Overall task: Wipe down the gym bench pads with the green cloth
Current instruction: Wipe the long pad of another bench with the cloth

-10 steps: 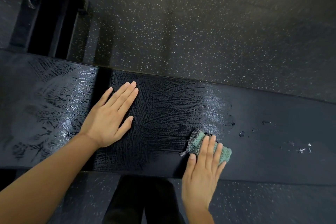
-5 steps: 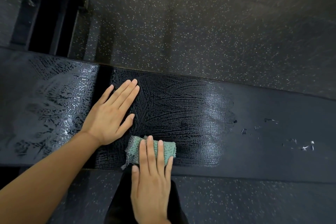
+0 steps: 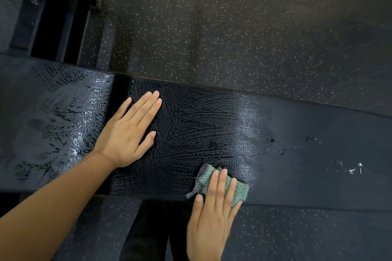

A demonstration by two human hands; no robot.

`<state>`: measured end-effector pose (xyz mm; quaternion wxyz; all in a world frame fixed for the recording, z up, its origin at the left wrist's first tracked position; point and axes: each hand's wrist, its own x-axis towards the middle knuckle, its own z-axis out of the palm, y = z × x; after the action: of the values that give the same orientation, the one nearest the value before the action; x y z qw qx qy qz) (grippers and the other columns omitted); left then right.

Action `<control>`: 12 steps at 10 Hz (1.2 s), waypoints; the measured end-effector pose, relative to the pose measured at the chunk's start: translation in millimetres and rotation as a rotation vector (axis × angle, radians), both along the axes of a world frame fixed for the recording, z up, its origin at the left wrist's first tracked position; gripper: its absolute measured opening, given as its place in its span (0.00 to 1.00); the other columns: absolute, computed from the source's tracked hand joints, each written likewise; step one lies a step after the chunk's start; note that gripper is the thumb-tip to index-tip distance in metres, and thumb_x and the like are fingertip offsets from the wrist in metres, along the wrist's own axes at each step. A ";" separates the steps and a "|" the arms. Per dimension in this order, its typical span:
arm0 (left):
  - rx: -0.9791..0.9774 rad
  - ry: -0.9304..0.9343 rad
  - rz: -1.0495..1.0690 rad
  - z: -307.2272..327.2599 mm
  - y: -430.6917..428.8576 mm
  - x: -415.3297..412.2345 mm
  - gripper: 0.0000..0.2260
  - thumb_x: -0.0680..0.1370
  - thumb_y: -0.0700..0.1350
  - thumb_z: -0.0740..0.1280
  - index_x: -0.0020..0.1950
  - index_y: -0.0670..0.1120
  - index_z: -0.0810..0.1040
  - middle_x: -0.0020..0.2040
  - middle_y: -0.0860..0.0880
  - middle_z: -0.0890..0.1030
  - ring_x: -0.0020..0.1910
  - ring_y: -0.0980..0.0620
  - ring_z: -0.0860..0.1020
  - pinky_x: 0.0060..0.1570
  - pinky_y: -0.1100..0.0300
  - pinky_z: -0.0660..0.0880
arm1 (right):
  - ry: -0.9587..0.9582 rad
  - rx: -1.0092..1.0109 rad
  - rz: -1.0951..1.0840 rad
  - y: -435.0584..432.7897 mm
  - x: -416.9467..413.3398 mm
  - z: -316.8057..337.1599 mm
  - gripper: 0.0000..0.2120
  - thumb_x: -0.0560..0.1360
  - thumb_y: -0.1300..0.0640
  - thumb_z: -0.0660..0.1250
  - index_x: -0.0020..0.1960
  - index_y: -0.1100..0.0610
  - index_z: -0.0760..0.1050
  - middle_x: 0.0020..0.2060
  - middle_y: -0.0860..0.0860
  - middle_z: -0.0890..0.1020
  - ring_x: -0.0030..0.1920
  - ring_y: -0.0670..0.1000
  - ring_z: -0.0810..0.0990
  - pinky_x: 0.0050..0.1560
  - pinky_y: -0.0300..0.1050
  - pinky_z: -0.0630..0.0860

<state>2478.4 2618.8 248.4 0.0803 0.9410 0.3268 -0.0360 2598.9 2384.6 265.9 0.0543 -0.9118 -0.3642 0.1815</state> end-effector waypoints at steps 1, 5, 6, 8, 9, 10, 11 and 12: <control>-0.001 0.004 0.002 0.1 0.1 0.1 0.31 0.81 0.54 0.49 0.81 0.41 0.52 0.82 0.46 0.52 0.81 0.49 0.51 0.77 0.45 0.53 | -0.010 -0.007 0.090 10.3 -22.5 3.2 0.28 0.78 0.49 0.52 0.78 0.54 0.59 0.77 0.49 0.61 0.77 0.55 0.57 0.76 0.58 0.46; 0.001 -0.002 0.001 1.3 0.0 0.8 0.31 0.80 0.54 0.50 0.81 0.41 0.53 0.82 0.45 0.52 0.81 0.49 0.52 0.77 0.45 0.53 | 0.061 -0.019 0.561 18.8 -39.3 11.3 0.30 0.76 0.45 0.56 0.78 0.48 0.59 0.78 0.46 0.59 0.77 0.50 0.59 0.70 0.56 0.59; 0.006 -0.006 -0.001 1.4 0.5 0.5 0.31 0.80 0.54 0.50 0.81 0.41 0.53 0.82 0.45 0.53 0.81 0.48 0.52 0.77 0.45 0.54 | 0.048 -0.025 0.499 -1.6 -7.5 10.2 0.27 0.81 0.46 0.50 0.79 0.49 0.57 0.78 0.46 0.60 0.77 0.50 0.57 0.70 0.56 0.58; 0.007 -0.009 0.002 0.2 0.1 0.6 0.31 0.81 0.54 0.49 0.81 0.41 0.53 0.82 0.45 0.52 0.81 0.49 0.52 0.77 0.44 0.54 | 0.016 -0.003 0.198 -21.3 59.8 5.8 0.26 0.84 0.46 0.40 0.80 0.48 0.47 0.80 0.43 0.48 0.79 0.48 0.47 0.77 0.51 0.42; 0.009 -0.009 0.001 0.0 0.0 0.5 0.31 0.81 0.54 0.49 0.81 0.40 0.53 0.82 0.45 0.53 0.81 0.48 0.52 0.76 0.44 0.55 | 0.029 0.060 0.041 4.9 64.6 2.7 0.26 0.83 0.45 0.41 0.80 0.45 0.42 0.79 0.40 0.43 0.79 0.46 0.40 0.77 0.54 0.41; 0.012 -0.006 0.002 -0.6 -0.5 1.2 0.31 0.81 0.54 0.49 0.81 0.41 0.53 0.82 0.45 0.52 0.81 0.48 0.52 0.76 0.44 0.55 | 0.034 0.108 -0.022 36.4 63.7 -2.1 0.26 0.82 0.45 0.41 0.79 0.47 0.43 0.79 0.41 0.43 0.78 0.45 0.37 0.76 0.58 0.40; 0.016 0.001 0.001 -0.6 -0.1 0.6 0.31 0.81 0.54 0.49 0.81 0.41 0.53 0.82 0.45 0.52 0.81 0.48 0.52 0.77 0.44 0.55 | 0.039 0.121 -0.002 63.9 58.8 -3.9 0.27 0.81 0.44 0.40 0.80 0.47 0.44 0.79 0.42 0.44 0.78 0.46 0.35 0.75 0.58 0.36; 0.018 0.000 0.003 -1.0 -0.4 0.4 0.31 0.81 0.54 0.49 0.81 0.41 0.52 0.82 0.45 0.52 0.81 0.49 0.51 0.77 0.44 0.55 | 0.072 0.113 0.048 86.7 60.1 -2.7 0.28 0.80 0.42 0.38 0.79 0.46 0.42 0.78 0.41 0.42 0.77 0.45 0.33 0.74 0.55 0.32</control>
<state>2478.7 2618.4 247.4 0.0718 0.9412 0.3284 -0.0328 2659.0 2471.3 263.2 0.1142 -0.8912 -0.3936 0.1944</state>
